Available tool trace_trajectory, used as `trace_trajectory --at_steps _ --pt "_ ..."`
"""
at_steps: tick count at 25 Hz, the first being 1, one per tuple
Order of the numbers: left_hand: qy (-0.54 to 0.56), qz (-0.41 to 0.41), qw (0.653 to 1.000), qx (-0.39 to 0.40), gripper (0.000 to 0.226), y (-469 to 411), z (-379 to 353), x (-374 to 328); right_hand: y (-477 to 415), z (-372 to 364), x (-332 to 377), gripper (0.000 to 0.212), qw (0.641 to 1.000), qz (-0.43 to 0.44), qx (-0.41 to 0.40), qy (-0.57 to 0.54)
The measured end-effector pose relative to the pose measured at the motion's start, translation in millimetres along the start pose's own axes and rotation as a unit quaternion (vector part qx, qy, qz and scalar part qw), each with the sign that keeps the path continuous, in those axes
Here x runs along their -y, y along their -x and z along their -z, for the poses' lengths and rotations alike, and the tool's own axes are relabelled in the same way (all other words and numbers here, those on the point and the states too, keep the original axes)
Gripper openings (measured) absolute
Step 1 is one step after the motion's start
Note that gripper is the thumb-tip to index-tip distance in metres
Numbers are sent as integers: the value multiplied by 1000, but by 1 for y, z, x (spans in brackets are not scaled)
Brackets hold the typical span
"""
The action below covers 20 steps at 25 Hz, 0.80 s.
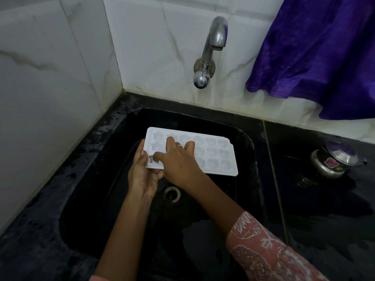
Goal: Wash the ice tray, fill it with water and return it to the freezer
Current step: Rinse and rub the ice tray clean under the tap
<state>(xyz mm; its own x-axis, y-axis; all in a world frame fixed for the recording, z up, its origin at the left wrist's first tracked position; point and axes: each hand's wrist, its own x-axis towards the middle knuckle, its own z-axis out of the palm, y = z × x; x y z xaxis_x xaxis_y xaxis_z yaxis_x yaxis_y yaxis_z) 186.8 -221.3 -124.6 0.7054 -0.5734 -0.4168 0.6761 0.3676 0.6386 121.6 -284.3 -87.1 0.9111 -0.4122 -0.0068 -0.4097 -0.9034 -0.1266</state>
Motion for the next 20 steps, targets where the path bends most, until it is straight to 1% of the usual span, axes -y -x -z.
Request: trace_trajectory --at_steps 4,6,8,10,11,12,13,14,15,16,17,18,20 --pt "13 4 1000 -5 34 -1 1 -1 -1 -1 0 40 1000 -2 5 -7" --pt "15 7 1000 3 33 -2 2 -1 0 2 -2 41 999 -9 4 -38" --pt "7 8 1000 19 33 -3 3 0 6 7 -11 43 992 -46 -33 -112" --pt "-8 9 1000 25 33 -5 7 -1 13 13 -31 47 975 -130 -90 -157" --pt "-19 12 999 24 33 -6 9 -1 19 16 -45 49 964 -192 -106 -151" --pt "-30 16 999 23 33 -7 11 -1 24 17 -61 52 949 -264 -102 -137" --pt "-36 21 999 21 34 -7 12 -1 30 16 -77 55 930 -333 -75 -135" --pt "-37 26 999 17 33 -8 13 -1 36 14 -92 58 908 -385 -35 -161" --pt "-35 32 999 13 33 -8 13 -1 42 11 -105 59 885 -411 1 -218" --pt "-34 36 999 10 32 -9 12 0 48 6 -115 56 859 -417 18 -297" --pt "-36 39 999 10 31 -9 12 -1 53 1 -121 48 831 -412 11 -373" --pt "-39 40 998 16 31 -10 12 -1 58 -2 -124 39 811 -404 -13 -422" --pt "-55 45 996 49 30 -11 13 -2 63 -6 -129 29 800 -393 -66 -449"
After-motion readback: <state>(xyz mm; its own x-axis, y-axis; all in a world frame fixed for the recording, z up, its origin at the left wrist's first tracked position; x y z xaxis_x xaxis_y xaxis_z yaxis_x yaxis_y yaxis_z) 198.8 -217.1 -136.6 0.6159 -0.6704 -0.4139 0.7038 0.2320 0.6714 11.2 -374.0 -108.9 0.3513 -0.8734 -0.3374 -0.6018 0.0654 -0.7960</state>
